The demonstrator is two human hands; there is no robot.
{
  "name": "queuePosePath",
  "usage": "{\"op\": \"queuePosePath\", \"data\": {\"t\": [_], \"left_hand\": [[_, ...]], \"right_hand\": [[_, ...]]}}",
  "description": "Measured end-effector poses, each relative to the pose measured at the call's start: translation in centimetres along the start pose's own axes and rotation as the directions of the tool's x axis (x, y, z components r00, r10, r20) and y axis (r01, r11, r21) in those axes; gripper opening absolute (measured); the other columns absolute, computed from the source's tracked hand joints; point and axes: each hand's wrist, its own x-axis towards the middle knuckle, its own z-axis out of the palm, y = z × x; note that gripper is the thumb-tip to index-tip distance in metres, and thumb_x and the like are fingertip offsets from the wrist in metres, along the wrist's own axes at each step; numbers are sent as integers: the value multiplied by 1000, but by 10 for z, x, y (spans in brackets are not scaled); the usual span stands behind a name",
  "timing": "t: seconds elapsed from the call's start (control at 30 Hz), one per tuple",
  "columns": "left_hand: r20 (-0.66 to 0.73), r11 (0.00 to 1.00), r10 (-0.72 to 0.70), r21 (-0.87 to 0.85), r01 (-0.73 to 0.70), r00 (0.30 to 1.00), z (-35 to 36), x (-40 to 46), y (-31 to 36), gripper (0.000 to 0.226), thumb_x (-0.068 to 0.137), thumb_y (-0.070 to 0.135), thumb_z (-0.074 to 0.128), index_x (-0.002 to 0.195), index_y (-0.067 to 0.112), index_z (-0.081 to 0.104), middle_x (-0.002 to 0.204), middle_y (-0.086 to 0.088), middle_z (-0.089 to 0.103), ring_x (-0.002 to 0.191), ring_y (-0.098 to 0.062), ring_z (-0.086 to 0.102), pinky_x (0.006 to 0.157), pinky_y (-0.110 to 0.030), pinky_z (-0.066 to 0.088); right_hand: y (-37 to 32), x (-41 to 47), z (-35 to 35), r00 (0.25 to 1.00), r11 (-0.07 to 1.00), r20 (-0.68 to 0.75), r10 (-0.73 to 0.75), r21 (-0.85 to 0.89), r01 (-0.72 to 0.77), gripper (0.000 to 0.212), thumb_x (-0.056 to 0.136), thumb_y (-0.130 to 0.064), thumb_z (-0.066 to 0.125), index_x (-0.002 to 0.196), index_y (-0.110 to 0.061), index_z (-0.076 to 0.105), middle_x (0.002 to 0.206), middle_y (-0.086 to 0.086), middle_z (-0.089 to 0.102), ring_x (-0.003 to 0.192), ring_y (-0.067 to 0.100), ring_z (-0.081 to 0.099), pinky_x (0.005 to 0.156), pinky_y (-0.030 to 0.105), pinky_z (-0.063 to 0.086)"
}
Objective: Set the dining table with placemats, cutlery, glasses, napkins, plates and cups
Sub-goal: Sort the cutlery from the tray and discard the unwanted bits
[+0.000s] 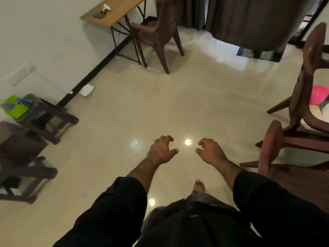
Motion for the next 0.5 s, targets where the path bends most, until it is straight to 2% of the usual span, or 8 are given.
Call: {"op": "queuePosePath", "data": {"t": [0.1, 0.2, 0.5], "left_hand": [[-7, 999, 3, -34, -3, 1000, -26, 51, 7, 60, 95, 53, 72, 145, 24, 54, 146, 1, 54, 138, -25, 47, 111, -49, 48], [11, 999, 29, -33, -29, 1000, -53, 107, 24, 60, 96, 52, 72, 145, 23, 54, 145, 1, 55, 137, -25, 48, 110, -49, 49], [105, 964, 263, 10, -266, 959, -104, 330, 101, 61, 96, 52, 72, 146, 24, 52, 148, 2, 54, 140, -24, 46, 111, -47, 48]], "right_hand": [[-17, 42, -27, 1000, 1000, 9, -3, 0, 3, 34, 93, -42, 72, 122, -26, 65, 123, -1, 59, 101, 18, 62, 89, 33, 54], [-26, 84, -62, 998, 999, -51, 23, 27, -22, 31, 93, -41, 72, 119, -26, 65, 120, -3, 60, 96, 16, 62, 84, 32, 53], [-19, 234, -145, 954, 978, -220, 206, 59, -198, 32, 93, -41, 71, 120, -23, 66, 119, -1, 60, 100, 19, 64, 87, 34, 54]]}}
